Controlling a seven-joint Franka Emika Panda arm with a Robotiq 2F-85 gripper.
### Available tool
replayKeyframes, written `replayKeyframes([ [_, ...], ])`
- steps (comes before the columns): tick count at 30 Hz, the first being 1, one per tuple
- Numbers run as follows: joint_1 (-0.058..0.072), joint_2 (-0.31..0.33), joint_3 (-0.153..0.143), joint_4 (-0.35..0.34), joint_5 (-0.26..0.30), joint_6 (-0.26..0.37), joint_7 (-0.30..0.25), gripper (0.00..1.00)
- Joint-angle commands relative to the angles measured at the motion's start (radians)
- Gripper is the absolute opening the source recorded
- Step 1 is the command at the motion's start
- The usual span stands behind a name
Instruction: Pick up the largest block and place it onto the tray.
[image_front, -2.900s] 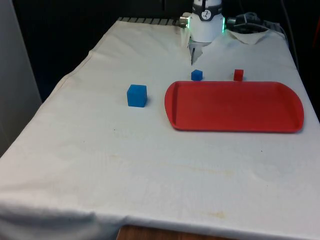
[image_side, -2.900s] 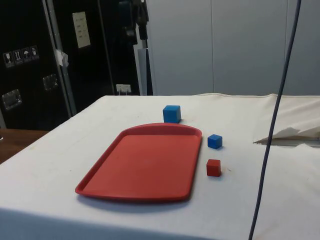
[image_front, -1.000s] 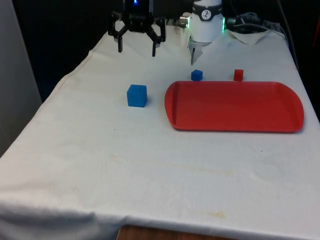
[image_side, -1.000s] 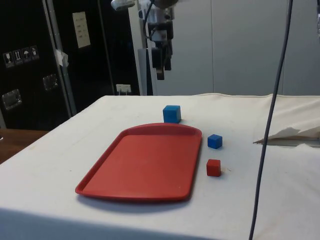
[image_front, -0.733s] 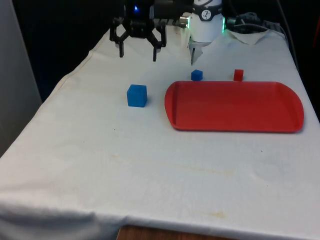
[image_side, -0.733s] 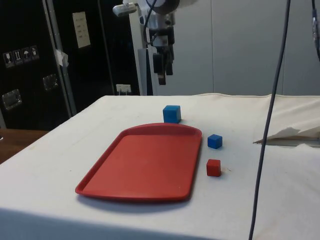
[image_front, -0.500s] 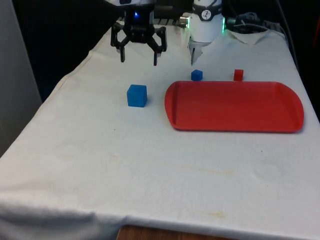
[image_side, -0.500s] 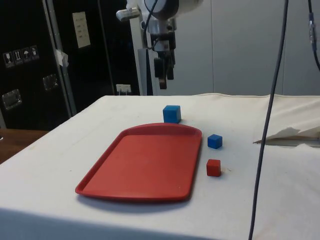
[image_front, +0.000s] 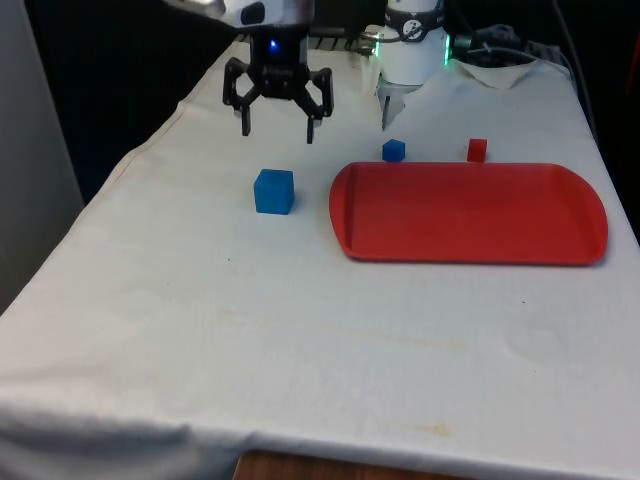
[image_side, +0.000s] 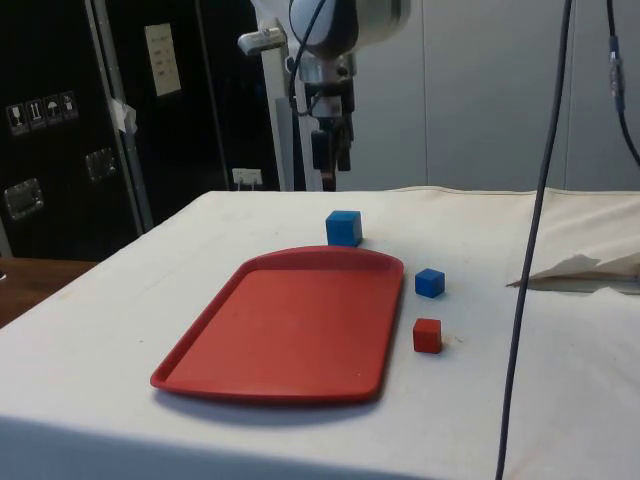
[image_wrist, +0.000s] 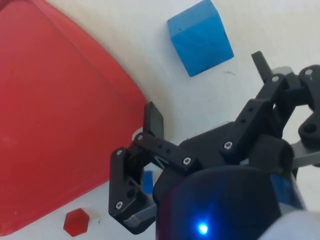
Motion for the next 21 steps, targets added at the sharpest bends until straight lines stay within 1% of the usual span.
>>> replayKeyframes([
  [1,-0.009,0.006,0.010,-0.004,0.022,0.018,-0.017,1.00],
  [7,-0.009,0.043,0.012,0.000,0.067,0.039,-0.043,1.00],
  [8,0.000,0.045,0.000,0.000,0.053,0.031,-0.031,1.00],
  [9,-0.010,0.047,0.013,0.000,0.075,0.040,-0.048,1.00],
  [14,-0.012,0.071,0.016,0.005,0.130,0.040,-0.086,1.00],
  [15,-0.011,0.076,0.015,0.006,0.139,0.040,-0.093,1.00],
  [16,0.000,0.080,0.001,0.006,0.128,0.034,-0.083,1.00],
  [17,-0.012,0.081,0.016,0.007,0.150,0.040,-0.100,1.00],
  [21,-0.013,0.107,0.018,0.015,0.203,0.041,-0.136,1.00],
])
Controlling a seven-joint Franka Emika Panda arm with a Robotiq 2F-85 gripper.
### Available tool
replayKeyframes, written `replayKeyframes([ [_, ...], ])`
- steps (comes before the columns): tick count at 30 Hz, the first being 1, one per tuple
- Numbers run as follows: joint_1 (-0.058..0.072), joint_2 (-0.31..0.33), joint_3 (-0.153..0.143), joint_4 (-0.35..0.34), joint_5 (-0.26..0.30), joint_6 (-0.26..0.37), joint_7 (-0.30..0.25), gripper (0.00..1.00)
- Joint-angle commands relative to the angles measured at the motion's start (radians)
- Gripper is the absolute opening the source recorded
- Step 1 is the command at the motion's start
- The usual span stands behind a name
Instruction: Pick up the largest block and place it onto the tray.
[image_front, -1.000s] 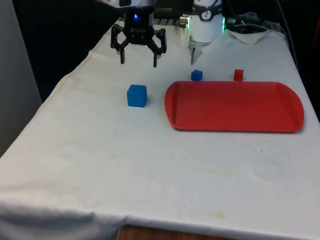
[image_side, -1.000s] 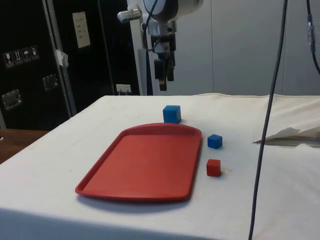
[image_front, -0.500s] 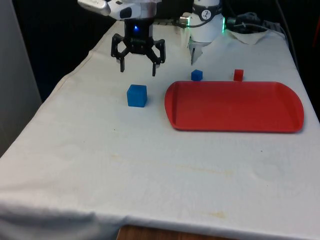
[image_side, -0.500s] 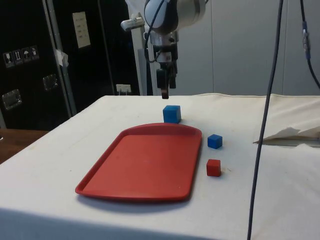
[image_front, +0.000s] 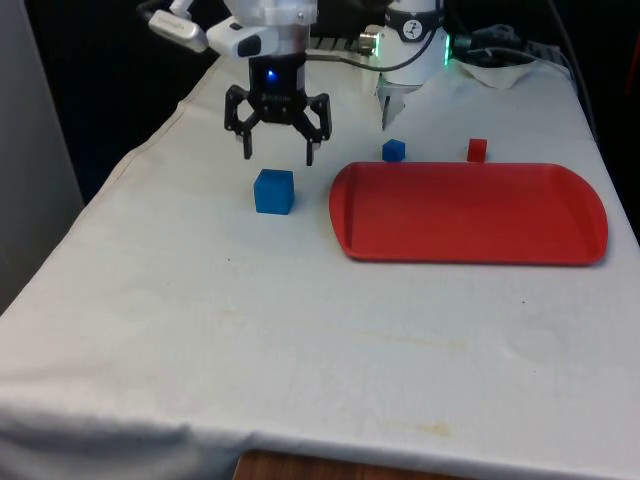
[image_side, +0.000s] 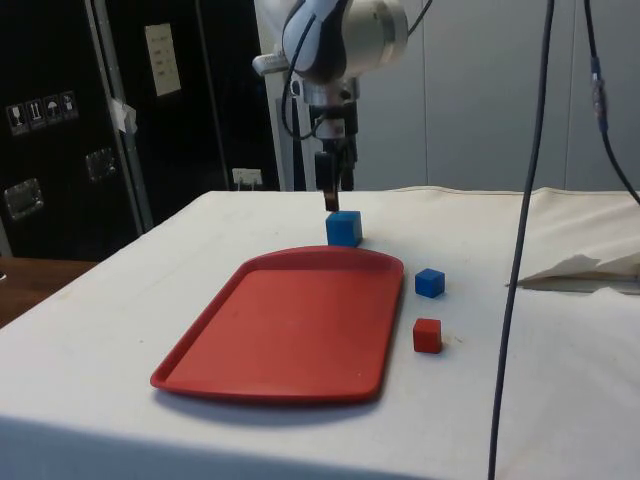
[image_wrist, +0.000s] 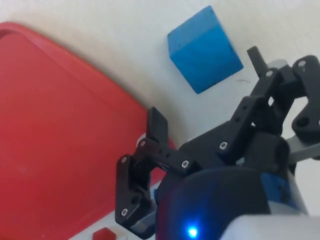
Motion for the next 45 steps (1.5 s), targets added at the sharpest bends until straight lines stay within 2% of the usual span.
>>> replayKeyframes([
  [1,-0.013,0.000,0.015,0.002,0.021,0.007,-0.017,1.00],
  [2,-0.012,0.005,0.016,0.004,0.032,0.008,-0.024,1.00],
  [3,0.000,0.005,0.000,0.002,0.011,0.000,-0.008,1.00],
  [4,-0.011,0.011,0.016,0.006,0.042,0.010,-0.031,1.00],
  [9,-0.009,0.045,0.019,0.017,0.105,0.018,-0.069,1.00],
  [10,0.000,0.042,0.004,0.015,0.080,0.004,-0.053,1.00],
  [11,-0.009,0.045,0.019,0.017,0.105,0.018,-0.069,1.00],
  [17,-0.012,0.084,0.018,0.035,0.150,0.014,-0.101,1.00],
  [18,-0.001,0.085,0.008,0.032,0.139,0.007,-0.088,1.00],
  [19,-0.013,0.089,0.016,0.038,0.152,0.012,-0.103,1.00],
  [27,-0.022,0.122,0.008,0.057,0.166,0.007,-0.121,1.00],
  [28,-0.012,0.121,-0.001,0.053,0.156,0.005,-0.111,1.00],
  [29,-0.024,0.125,0.008,0.059,0.166,0.007,-0.122,1.00],
  [32,-0.028,0.133,0.009,0.064,0.168,0.008,-0.123,1.00],
  [36,-0.028,0.148,0.011,0.071,0.173,0.012,-0.122,1.00],
  [37,-0.020,0.146,0.000,0.066,0.161,0.005,-0.113,1.00],
  [38,-0.028,0.151,0.011,0.072,0.175,0.013,-0.122,1.00],
  [43,-0.028,0.168,0.013,0.082,0.185,0.015,-0.123,1.00],
  [44,-0.019,0.167,0.002,0.079,0.173,0.006,-0.113,0.97],
  [45,-0.028,0.170,0.013,0.083,0.186,0.016,-0.123,0.97],
])
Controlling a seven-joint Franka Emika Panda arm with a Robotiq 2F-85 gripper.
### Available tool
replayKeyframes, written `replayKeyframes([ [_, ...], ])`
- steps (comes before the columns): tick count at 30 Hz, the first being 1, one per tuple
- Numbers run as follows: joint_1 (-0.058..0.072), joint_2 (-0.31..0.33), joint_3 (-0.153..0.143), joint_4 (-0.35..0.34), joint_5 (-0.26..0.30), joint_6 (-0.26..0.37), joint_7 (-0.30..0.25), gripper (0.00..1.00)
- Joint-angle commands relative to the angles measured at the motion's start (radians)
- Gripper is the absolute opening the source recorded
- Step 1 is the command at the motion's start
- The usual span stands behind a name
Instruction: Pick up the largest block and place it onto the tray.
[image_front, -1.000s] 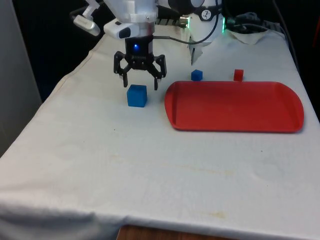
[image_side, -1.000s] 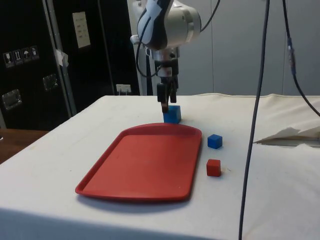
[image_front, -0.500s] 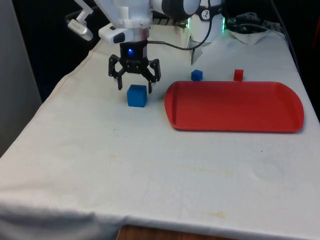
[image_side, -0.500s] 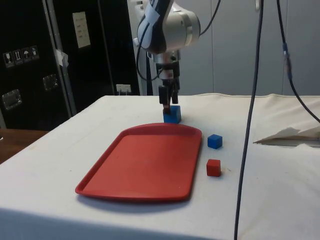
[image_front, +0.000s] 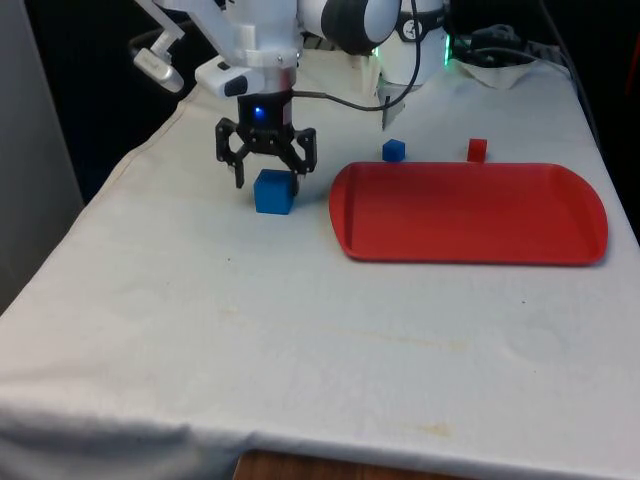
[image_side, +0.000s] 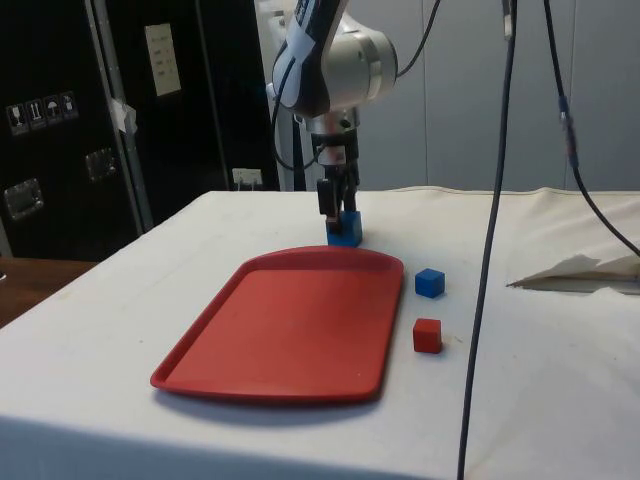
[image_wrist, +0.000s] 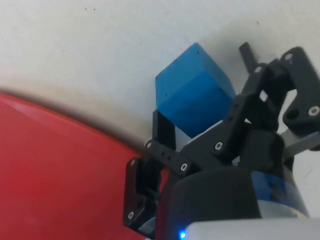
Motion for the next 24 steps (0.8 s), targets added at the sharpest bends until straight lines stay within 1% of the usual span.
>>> replayKeyframes([
  [1,-0.009,0.002,0.010,0.003,0.013,0.010,-0.010,0.73],
  [4,-0.009,0.005,0.010,0.006,0.015,0.010,-0.010,0.37],
  [7,-0.009,0.006,0.011,0.007,0.016,0.010,-0.010,0.04],
  [8,-0.009,0.006,0.011,0.007,0.016,0.011,-0.010,0.00],
  [9,0.000,0.006,0.000,0.006,0.003,0.000,0.000,0.00],
  [10,-0.009,0.007,0.011,0.007,0.016,0.011,-0.010,0.00],
  [15,-0.009,0.007,0.011,0.007,0.016,0.011,-0.010,0.00],
  [16,0.000,0.007,0.000,0.006,0.003,0.000,0.000,0.00],
  [17,-0.009,0.007,0.011,0.007,0.016,0.010,-0.010,0.00],
  [20,-0.012,0.007,0.010,0.008,0.018,0.002,-0.010,0.00],
  [23,-0.005,0.007,0.006,0.006,0.014,0.001,-0.005,0.00],
  [24,-0.001,0.007,0.000,0.006,0.007,-0.002,0.000,0.00],
])
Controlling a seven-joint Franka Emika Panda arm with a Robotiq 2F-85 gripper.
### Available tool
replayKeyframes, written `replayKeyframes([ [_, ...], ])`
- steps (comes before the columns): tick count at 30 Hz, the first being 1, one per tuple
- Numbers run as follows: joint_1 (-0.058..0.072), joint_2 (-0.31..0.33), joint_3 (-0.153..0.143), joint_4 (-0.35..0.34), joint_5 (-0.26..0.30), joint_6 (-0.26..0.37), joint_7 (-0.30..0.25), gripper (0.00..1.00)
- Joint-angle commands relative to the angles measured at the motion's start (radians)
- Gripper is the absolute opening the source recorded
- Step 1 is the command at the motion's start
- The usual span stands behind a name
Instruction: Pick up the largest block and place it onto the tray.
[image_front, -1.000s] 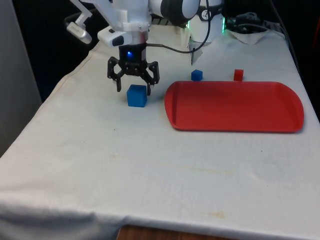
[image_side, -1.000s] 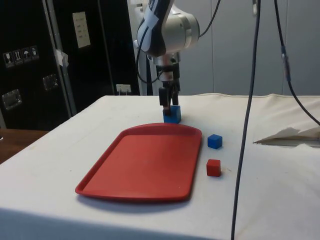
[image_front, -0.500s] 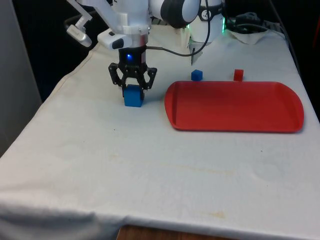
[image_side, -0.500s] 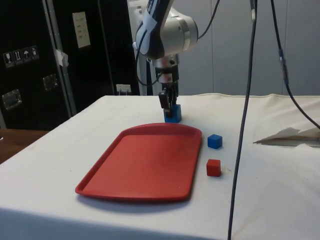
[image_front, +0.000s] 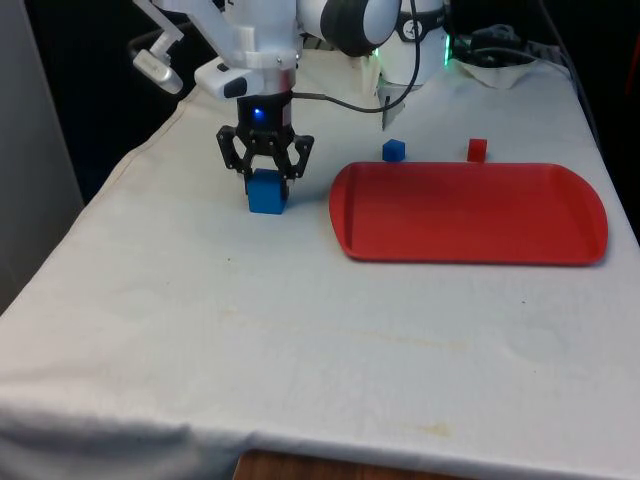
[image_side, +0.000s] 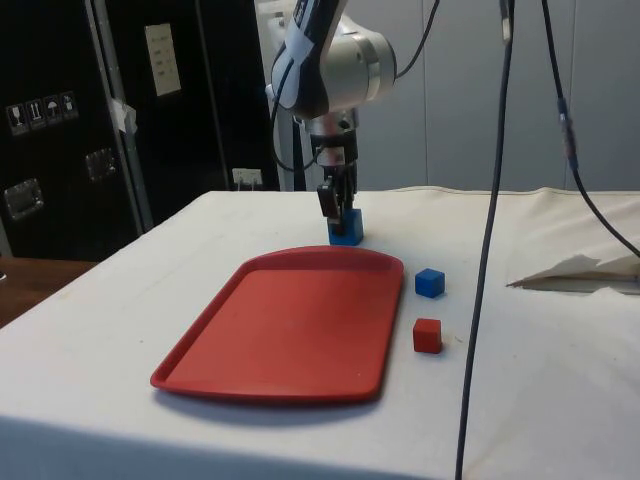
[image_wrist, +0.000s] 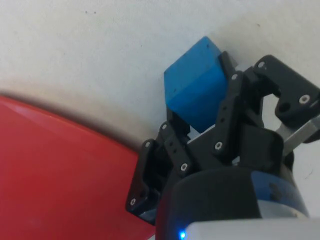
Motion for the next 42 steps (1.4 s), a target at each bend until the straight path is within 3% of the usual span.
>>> replayKeyframes([
  [1,0.004,-0.002,0.001,-0.002,0.002,0.004,0.002,0.00],
  [10,0.034,-0.027,-0.020,-0.011,-0.012,0.012,0.020,0.00],
  [11,0.021,-0.026,-0.008,-0.002,-0.003,0.002,0.010,0.00],
  [12,0.038,-0.036,-0.021,-0.013,-0.014,0.014,0.022,0.00],
  [18,0.049,-0.068,-0.037,-0.015,-0.033,0.001,0.032,0.00],
  [19,0.050,-0.074,-0.041,-0.015,-0.037,-0.003,0.035,0.00],
  [20,0.035,-0.071,-0.023,-0.009,-0.020,0.001,0.019,0.00],
  [21,0.052,-0.080,-0.044,-0.014,-0.043,-0.006,0.038,0.00],
  [27,0.055,-0.126,-0.059,-0.011,-0.090,-0.025,0.067,0.00],
  [28,0.040,-0.124,-0.040,-0.009,-0.072,-0.015,0.051,0.00],
  [29,0.055,-0.133,-0.061,-0.010,-0.097,-0.028,0.071,0.00],
  [37,0.061,-0.178,-0.049,-0.017,-0.153,-0.031,0.126,0.00],
  [38,0.046,-0.184,-0.042,-0.012,-0.143,-0.041,0.108,0.00],
  [39,0.063,-0.182,-0.046,-0.019,-0.157,-0.032,0.135,0.00],
  [42,0.070,-0.188,-0.040,-0.022,-0.161,-0.031,0.152,0.00],
])
